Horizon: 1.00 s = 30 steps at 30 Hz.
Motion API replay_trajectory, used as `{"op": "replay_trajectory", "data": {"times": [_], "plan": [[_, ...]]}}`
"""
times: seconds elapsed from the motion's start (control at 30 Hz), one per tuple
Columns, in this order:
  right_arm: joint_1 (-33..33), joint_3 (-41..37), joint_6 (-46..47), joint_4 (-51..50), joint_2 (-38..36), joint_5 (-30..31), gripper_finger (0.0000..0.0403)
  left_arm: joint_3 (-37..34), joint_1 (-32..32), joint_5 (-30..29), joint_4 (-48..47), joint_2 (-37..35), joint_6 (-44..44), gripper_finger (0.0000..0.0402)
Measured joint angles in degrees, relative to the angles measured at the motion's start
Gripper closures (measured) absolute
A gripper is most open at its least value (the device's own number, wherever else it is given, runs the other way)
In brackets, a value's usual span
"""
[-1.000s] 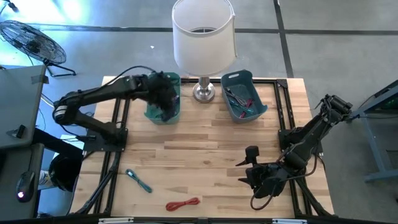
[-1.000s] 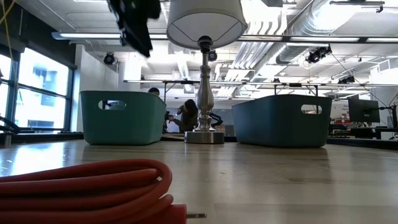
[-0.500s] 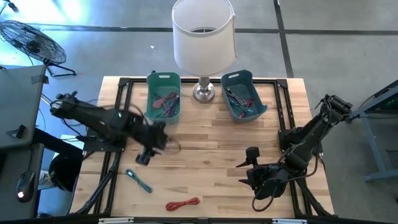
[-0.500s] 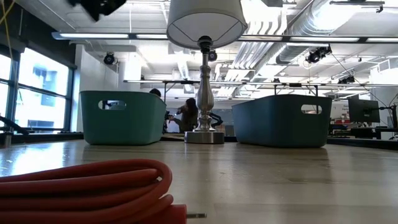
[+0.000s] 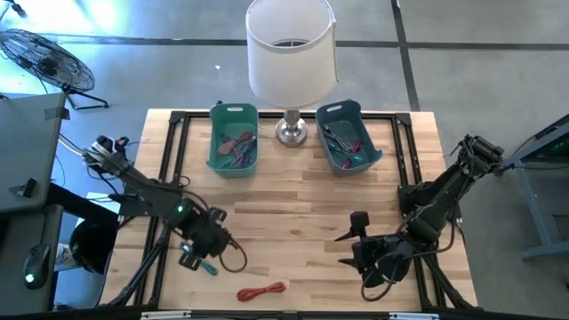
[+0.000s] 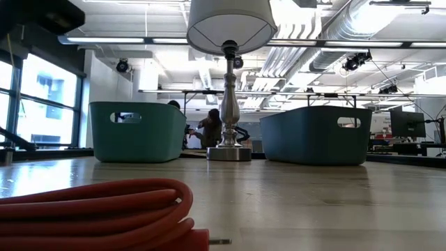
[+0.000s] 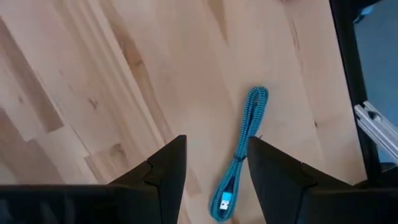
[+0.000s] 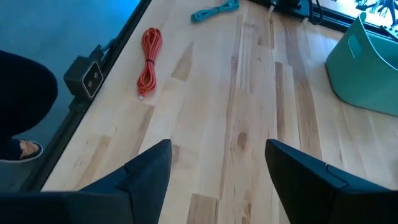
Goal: Pick & Place USB Port
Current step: Put the blue patterned charger cable into the blue bin
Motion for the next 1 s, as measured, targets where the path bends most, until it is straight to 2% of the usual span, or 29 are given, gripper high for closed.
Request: {"op": "replay_trajectory", "data": {"times": [0.2, 0.33, 0.5, 1.0], "plan": [[-0.15, -0.02, -0.26, 3.65, 0.0, 0.1, 0.0151, -0.02, -5.54, -1.09, 1.1, 3.71, -3.0, 0.0237], [-0.15, -0.02, -0.28, 5.33, 0.0, 0.06, 0.0151, -0.04, -8.2, -1.19, 1.11, 6.71, -10.05, 0.0237], [-0.15, -0.02, -0.28, 6.12, 0.0, 0.2, 0.0151, -0.04, -10.7, -1.21, 2.02, 10.12, -13.67, 0.0237], [-0.15, -0.02, -0.91, 6.01, 0.0, 1.15, 0.0151, -0.04, -12.48, -0.72, 3.83, 17.65, -17.77, 0.0237]]}}
